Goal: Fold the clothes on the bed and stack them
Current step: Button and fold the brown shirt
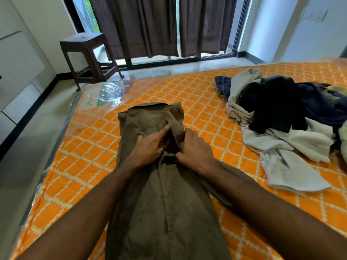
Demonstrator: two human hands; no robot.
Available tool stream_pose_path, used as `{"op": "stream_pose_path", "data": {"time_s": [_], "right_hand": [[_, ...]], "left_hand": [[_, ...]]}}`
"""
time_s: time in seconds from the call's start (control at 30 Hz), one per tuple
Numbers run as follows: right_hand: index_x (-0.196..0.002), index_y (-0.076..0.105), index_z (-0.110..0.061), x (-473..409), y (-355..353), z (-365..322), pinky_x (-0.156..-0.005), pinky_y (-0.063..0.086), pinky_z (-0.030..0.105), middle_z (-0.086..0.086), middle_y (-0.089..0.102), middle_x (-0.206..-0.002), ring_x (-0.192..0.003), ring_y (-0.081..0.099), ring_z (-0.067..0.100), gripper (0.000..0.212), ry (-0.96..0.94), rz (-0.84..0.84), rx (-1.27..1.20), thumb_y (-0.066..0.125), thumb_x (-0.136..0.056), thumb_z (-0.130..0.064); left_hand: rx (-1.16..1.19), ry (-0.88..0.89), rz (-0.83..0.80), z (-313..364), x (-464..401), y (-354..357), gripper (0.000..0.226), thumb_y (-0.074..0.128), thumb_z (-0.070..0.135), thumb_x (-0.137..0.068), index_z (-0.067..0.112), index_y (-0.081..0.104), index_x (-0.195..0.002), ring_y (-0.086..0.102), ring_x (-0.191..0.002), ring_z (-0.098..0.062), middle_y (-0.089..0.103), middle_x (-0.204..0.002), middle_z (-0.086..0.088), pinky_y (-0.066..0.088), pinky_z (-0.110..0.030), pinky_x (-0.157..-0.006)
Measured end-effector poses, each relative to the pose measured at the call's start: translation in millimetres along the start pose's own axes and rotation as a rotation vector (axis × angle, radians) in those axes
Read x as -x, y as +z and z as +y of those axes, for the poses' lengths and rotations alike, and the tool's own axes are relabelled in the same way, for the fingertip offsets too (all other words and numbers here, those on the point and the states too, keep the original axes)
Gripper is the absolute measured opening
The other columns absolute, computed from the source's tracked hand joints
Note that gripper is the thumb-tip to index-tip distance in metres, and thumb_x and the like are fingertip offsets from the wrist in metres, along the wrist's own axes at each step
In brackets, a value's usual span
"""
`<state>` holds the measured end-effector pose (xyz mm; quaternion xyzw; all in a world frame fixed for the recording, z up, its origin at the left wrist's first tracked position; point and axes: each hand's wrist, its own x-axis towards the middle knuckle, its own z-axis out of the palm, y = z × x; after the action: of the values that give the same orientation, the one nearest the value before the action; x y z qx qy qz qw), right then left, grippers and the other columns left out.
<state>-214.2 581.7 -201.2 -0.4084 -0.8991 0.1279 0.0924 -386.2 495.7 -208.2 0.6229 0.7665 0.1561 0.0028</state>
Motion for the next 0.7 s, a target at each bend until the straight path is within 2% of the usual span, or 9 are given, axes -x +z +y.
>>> {"op": "stream_pose_path", "data": {"time_s": [0.07,0.2,0.27,0.33,0.43,0.5,0.57,0.63,0.7], "right_hand": [[-0.141,0.032,-0.012,4,1,-2,-0.077,0.046,0.047,0.011,0.047,-0.128,-0.107,0.056,0.037,0.065,0.007,0.046,0.101,0.064,-0.088,-0.033],[-0.114,0.053,-0.011,-20,-38,11,-0.069,0.043,0.039,0.014,0.061,-0.108,-0.089,0.058,0.036,0.025,0.074,-0.083,-0.068,0.054,-0.091,-0.022],[-0.108,0.061,0.0,-35,-68,19,-0.069,0.046,0.039,0.025,0.063,-0.105,-0.083,0.057,0.034,0.028,0.139,-0.317,-0.385,0.054,-0.085,-0.013],[-0.108,0.064,0.004,-40,-92,24,-0.073,0.053,0.04,0.031,0.064,-0.107,-0.084,0.062,0.038,0.036,0.242,-0.599,-0.822,0.054,-0.075,-0.005],[-0.113,0.064,0.003,-35,-106,28,-0.063,0.062,0.036,0.023,0.07,-0.1,-0.076,0.071,0.033,0.038,0.328,-0.754,-1.237,0.038,-0.085,0.004],[-0.109,0.068,0.003,-33,-104,27,-0.063,0.063,0.035,0.018,0.072,-0.093,-0.071,0.071,0.031,0.044,0.341,-0.76,-1.384,0.029,-0.087,0.006],[-0.086,0.076,0.001,-29,-98,24,-0.057,0.061,0.031,0.015,0.072,-0.079,-0.062,0.07,0.029,0.052,0.35,-0.723,-1.5,0.024,-0.088,0.007],[-0.065,0.074,0.0,-30,-88,24,-0.053,0.058,0.029,0.012,0.068,-0.067,-0.055,0.066,0.028,0.055,0.388,-0.68,-1.532,0.024,-0.089,0.005],[-0.064,0.065,-0.002,-30,-80,26,-0.057,0.056,0.032,0.01,0.062,-0.065,-0.055,0.061,0.029,0.041,0.441,-0.654,-1.469,0.03,-0.085,0.004]], "left_hand": [[-0.085,0.031,-0.019,2,-4,-7,0.086,0.051,0.027,-0.093,0.042,-0.005,-0.157,0.061,-0.109,-0.027,0.064,-0.123,-0.005,0.041,-0.042,-0.083],[-0.136,-0.057,-0.11,6,-9,-9,0.102,0.055,0.038,-0.092,0.04,-0.028,-0.151,0.065,-0.105,-0.029,0.068,-0.121,-0.009,0.042,-0.047,-0.091],[-0.057,-0.166,-0.165,1,-13,-8,0.106,0.058,0.036,-0.091,0.037,-0.03,-0.151,0.065,-0.105,-0.031,0.069,-0.118,-0.014,0.043,-0.045,-0.092],[0.029,-0.24,-0.23,-3,-16,-7,0.106,0.06,0.037,-0.092,0.039,-0.027,-0.151,0.062,-0.113,-0.033,0.065,-0.127,-0.015,0.038,-0.042,-0.091],[0.148,-0.31,-0.258,-3,-17,-14,0.098,0.06,0.038,-0.092,0.04,-0.013,-0.156,0.053,-0.127,-0.034,0.054,-0.142,-0.012,0.036,-0.046,-0.099],[0.129,-0.293,-0.062,-2,-9,-20,0.085,0.058,0.04,-0.085,0.033,0.015,-0.158,0.05,-0.124,-0.032,0.051,-0.133,-0.008,0.041,-0.048,-0.097],[0.218,-0.164,0.159,5,10,-27,0.071,0.054,0.041,-0.076,0.033,0.04,-0.145,0.051,-0.111,-0.024,0.047,-0.116,0.002,0.045,-0.045,-0.087],[0.24,0.023,0.159,15,34,-30,0.067,0.056,0.047,-0.075,0.032,0.044,-0.139,0.05,-0.109,-0.018,0.045,-0.118,0.006,0.041,-0.039,-0.082],[0.039,0.131,0.108,22,46,-23,0.073,0.06,0.057,-0.077,0.029,0.041,-0.141,0.047,-0.109,-0.017,0.046,-0.125,0.003,0.037,-0.035,-0.079]]}}
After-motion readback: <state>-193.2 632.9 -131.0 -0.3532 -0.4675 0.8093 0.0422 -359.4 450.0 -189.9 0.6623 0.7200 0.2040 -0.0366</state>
